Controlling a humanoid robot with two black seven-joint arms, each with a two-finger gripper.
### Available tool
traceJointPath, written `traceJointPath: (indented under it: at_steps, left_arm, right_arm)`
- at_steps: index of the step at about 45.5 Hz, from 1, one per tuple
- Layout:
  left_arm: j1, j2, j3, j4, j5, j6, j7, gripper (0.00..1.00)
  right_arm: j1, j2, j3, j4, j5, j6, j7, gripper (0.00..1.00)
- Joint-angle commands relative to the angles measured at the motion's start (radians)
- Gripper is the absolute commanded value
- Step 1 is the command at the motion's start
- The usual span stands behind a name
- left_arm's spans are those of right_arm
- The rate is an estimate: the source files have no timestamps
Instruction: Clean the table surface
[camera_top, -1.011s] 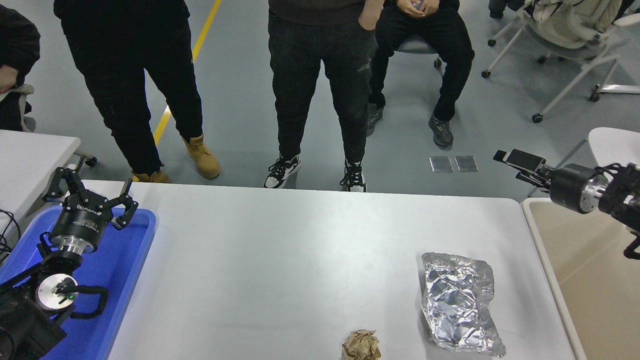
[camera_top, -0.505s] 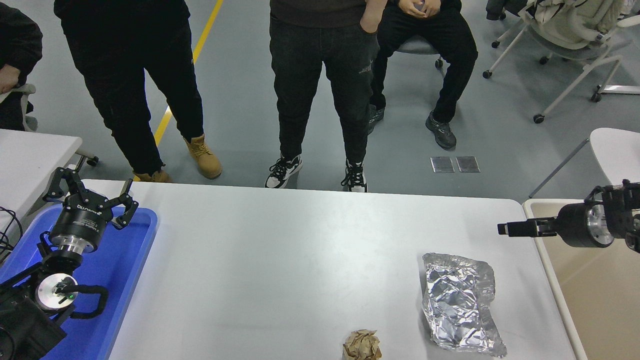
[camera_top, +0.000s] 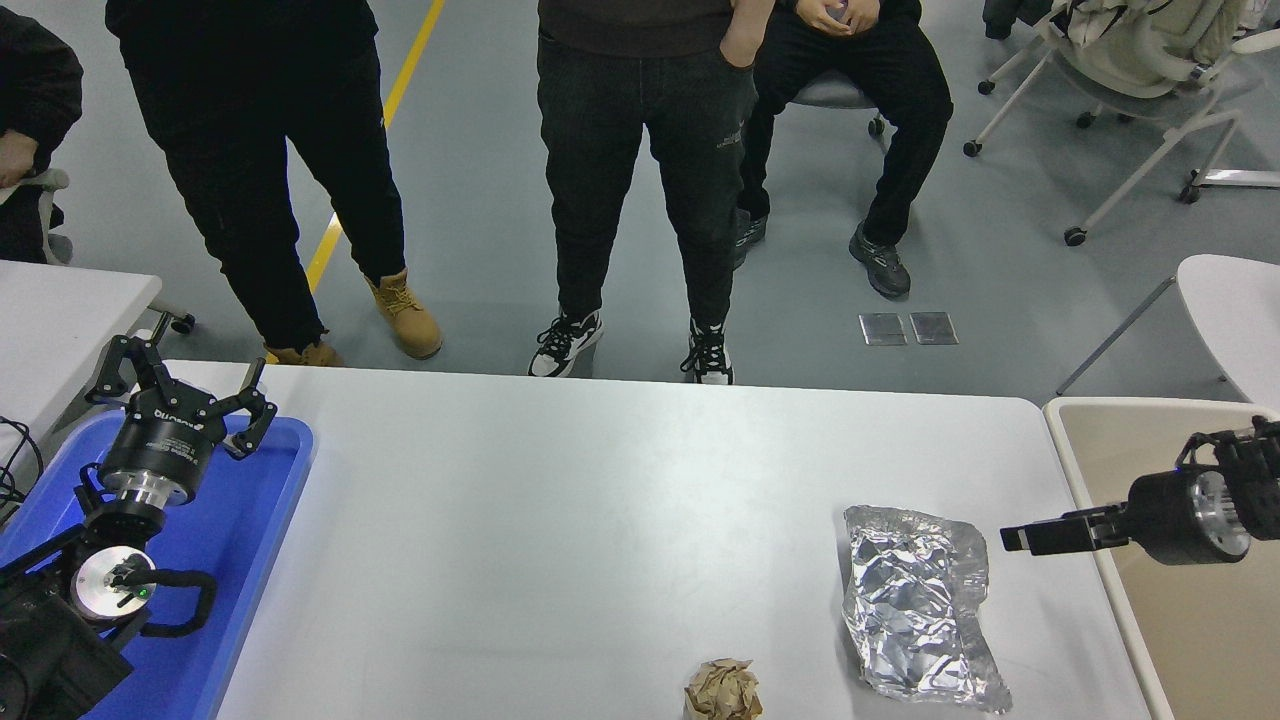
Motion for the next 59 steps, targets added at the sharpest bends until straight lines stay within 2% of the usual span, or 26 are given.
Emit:
traceJointPath:
  at_steps: [1, 29, 45, 59]
  left_arm:
    - [0.000, 0.000, 0.000, 0.000, 0.000, 0.000, 0.000, 1.00]
    - [0.000, 0.000, 0.000, 0.000, 0.000, 0.000, 0.000, 1.00]
    - [0.000, 0.000, 0.000, 0.000, 0.000, 0.000, 0.000, 1.00]
    - [0.000, 0.000, 0.000, 0.000, 0.000, 0.000, 0.000, 1.00]
  right_arm:
    - [-0.072, -0.001, 0.047, 0.021, -0.004, -0.029, 0.001, 0.91]
    - [-0.184, 0.059, 0.064, 0.016, 0.004, -0.162, -0.007, 0.89]
    - [-0.247, 0.110, 0.096, -0.082, 0.045, -0.191, -0.009, 0.89]
    - [-0.269, 0.140, 0.096, -0.112, 0.047, -0.213, -0.009, 0.85]
